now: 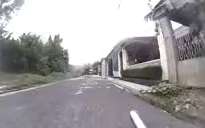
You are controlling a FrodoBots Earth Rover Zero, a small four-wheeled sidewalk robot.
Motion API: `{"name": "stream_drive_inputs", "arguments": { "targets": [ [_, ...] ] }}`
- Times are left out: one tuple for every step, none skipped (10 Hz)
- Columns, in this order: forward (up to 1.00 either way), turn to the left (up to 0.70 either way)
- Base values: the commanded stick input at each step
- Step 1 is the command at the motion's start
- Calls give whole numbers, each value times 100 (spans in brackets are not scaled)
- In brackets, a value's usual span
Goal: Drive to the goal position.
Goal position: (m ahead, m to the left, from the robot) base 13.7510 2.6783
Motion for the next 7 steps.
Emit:
{"name": "stream_drive_inputs", "arguments": {
  "targets": [
    [50, 0],
    [50, 0],
    [50, 0],
    [50, 0],
    [50, 0],
    [50, 0],
    [50, 0]
  ]
}}
